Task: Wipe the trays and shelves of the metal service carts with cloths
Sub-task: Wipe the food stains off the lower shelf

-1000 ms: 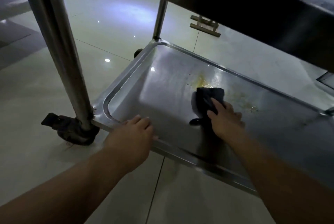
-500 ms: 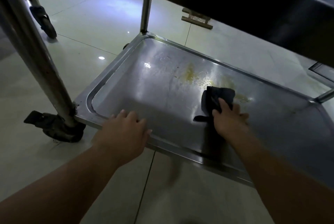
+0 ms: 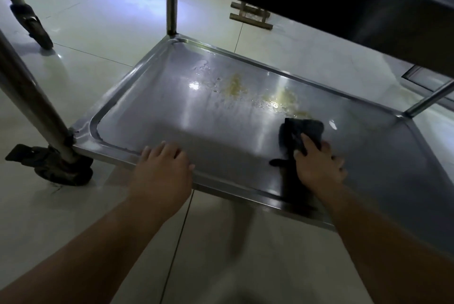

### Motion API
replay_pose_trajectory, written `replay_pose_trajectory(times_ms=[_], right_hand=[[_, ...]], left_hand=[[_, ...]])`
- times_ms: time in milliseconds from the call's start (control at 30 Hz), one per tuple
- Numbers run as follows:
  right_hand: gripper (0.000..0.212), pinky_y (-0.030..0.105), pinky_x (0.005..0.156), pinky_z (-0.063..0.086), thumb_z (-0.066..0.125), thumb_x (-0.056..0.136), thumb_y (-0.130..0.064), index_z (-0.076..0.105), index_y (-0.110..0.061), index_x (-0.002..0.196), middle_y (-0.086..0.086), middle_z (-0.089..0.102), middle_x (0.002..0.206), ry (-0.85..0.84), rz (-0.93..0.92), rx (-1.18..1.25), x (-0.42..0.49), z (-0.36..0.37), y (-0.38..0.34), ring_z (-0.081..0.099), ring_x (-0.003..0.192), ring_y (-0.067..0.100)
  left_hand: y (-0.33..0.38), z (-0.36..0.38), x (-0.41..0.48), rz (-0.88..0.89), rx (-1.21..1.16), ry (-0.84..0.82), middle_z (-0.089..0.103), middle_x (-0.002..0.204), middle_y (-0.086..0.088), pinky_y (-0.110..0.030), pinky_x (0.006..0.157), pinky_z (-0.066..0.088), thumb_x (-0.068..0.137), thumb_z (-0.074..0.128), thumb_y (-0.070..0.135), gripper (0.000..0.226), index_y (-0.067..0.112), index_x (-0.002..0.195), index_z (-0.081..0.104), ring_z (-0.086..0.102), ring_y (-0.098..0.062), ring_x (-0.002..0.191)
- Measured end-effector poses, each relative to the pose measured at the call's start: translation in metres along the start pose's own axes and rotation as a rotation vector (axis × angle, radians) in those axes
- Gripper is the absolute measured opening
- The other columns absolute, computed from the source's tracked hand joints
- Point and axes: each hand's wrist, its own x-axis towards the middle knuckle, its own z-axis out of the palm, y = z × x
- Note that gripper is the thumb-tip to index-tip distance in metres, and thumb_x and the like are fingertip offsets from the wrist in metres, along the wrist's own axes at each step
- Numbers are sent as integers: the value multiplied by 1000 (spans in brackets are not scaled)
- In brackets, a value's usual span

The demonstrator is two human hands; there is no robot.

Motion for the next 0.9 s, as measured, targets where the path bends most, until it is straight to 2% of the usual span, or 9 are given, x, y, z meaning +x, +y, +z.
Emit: replay_pose_trajectory(times_ms=[67, 200, 267, 333, 467, 533, 633, 700, 900], right_hand=[[50, 50, 105, 22, 36, 95, -50, 19, -52, 142, -2, 16, 155, -3, -107, -15, -20, 5, -12, 28, 127, 39], [46, 37, 96, 25, 32, 91, -54, 28, -57, 137, -15, 23, 151, 2, -674, 16, -66, 12, 10, 35, 118, 25], [45, 35, 98, 28, 34, 93, -52, 30, -53, 138, -15, 27, 150, -9, -743, -5, -51, 1, 37, 38, 118, 23], [46, 39, 104, 28, 35, 97, -46, 26, -49, 141, -10, 25, 152, 38, -596, -129, -25, -7, 66, 37, 125, 27], [51, 52, 106, 21, 31, 97, -47, 15, -46, 145, 1, 16, 154, 10, -13, -64, -1, -11, 62, 26, 129, 40], [51, 53, 104, 21, 30, 96, -48, 12, -48, 144, -1, 12, 156, -21, -37, -82, -7, -6, 31, 26, 129, 41], [49, 50, 101, 27, 31, 95, -50, 16, -52, 142, -5, 16, 155, 12, -505, -87, -24, 6, 11, 31, 123, 37], [49, 47, 99, 31, 32, 95, -50, 18, -51, 141, -7, 20, 152, 21, -646, -104, -13, 1, 20, 33, 119, 34], [45, 55, 100, 25, 33, 93, -39, 25, -43, 137, 3, 17, 150, -117, -9, 31, 54, -25, 19, 23, 127, 40]], left_hand=[[25, 6, 5, 39, -49, -43, 50, 127, -3, -38, 101, 34, 96, 35, 33, 32, 18, 114, 57, 44, -25, 119], [56, 21, 7, 119, -136, -113, 32, 149, -5, -34, 112, 21, 98, 32, 31, 45, 13, 139, 36, 28, -22, 138], [56, 27, 5, 132, -109, -136, 24, 154, -2, -31, 115, 12, 99, 29, 34, 49, 13, 143, 31, 20, -19, 142], [58, 26, 4, 127, -106, -139, 23, 155, -1, -30, 115, 10, 99, 27, 35, 49, 15, 143, 33, 18, -18, 143], [70, 22, 4, 97, -71, -138, 28, 152, -2, -34, 115, 15, 98, 26, 36, 46, 18, 140, 36, 23, -20, 140], [74, 21, 2, 84, -59, -135, 31, 149, -3, -36, 114, 18, 98, 26, 36, 45, 21, 139, 37, 26, -22, 138], [73, 19, 1, 84, -73, -121, 40, 142, -3, -37, 112, 23, 97, 33, 35, 40, 21, 132, 45, 33, -23, 134], [71, 19, 2, 89, -93, -111, 44, 138, -3, -38, 110, 26, 96, 36, 36, 39, 20, 128, 50, 38, -24, 131], [74, 22, 1, 63, -92, -118, 44, 140, -3, -40, 111, 26, 95, 38, 34, 42, 19, 133, 49, 38, -26, 133]])
